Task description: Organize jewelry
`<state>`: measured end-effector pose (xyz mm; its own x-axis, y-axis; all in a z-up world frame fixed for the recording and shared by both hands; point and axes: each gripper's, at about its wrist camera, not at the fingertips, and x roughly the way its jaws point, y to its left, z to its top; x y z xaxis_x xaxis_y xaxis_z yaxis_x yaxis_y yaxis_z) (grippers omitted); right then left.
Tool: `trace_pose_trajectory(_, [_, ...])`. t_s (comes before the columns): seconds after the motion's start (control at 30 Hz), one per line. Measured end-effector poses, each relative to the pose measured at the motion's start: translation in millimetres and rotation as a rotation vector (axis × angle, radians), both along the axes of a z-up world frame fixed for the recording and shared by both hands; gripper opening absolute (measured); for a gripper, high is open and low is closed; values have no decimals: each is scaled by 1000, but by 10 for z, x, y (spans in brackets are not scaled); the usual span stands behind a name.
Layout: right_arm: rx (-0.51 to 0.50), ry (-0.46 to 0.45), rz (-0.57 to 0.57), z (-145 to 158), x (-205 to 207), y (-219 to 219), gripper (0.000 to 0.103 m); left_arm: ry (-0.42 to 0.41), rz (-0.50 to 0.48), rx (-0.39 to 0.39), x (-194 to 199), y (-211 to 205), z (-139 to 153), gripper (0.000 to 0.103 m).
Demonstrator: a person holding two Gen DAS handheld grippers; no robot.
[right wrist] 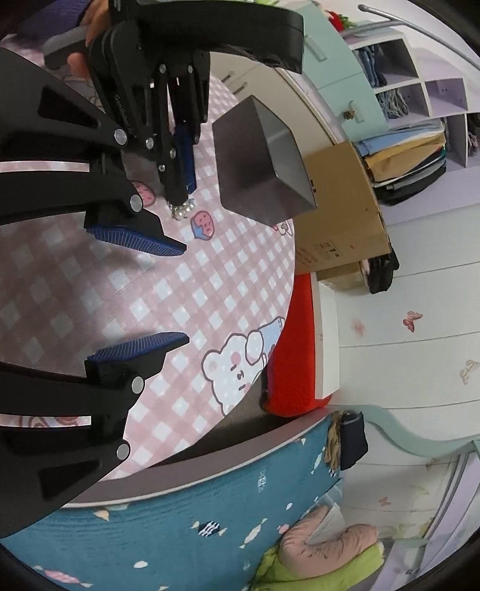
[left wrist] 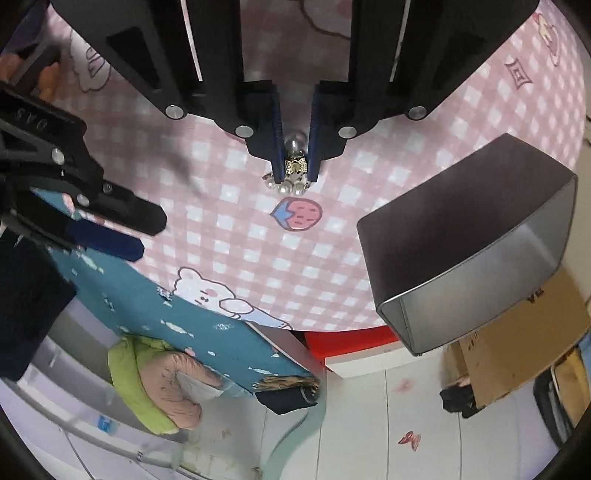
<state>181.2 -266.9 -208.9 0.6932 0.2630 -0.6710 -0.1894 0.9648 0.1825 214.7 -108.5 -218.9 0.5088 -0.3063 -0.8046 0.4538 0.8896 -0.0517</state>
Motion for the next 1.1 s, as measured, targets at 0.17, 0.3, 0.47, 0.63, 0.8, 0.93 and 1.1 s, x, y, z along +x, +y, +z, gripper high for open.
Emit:
trace_pose_trajectory(0.17, [33,11,4,57,79,34,43,-32,-2,-35,-107,166,140,10])
trace_pose_trajectory(0.3, [76,15,16,166,193,136,43,-90,30,-97,-194,507,484,10])
trace_pose_trajectory(0.47, [141,17,27,338,338,292,43,-138,59,-203,-224,943,909,10])
trace_pose_trajectory(0.63, [189,17,58,510,544,533,43,-192,94,-269,-153,1248,1297,10])
trace_pose_trajectory(0.8, [189,45,83,583,777,803,43,-224,116,-290,-65,1435,1525,10])
trace_pose_trajectory(0.93, [169,89,98,521,936,969,43,-229,145,-270,-27,1517,1481,10])
trace_pose_trajectory(1.1, [106,37,68,565,796,1047,43,-198,249,-200,174,1656,1232,10])
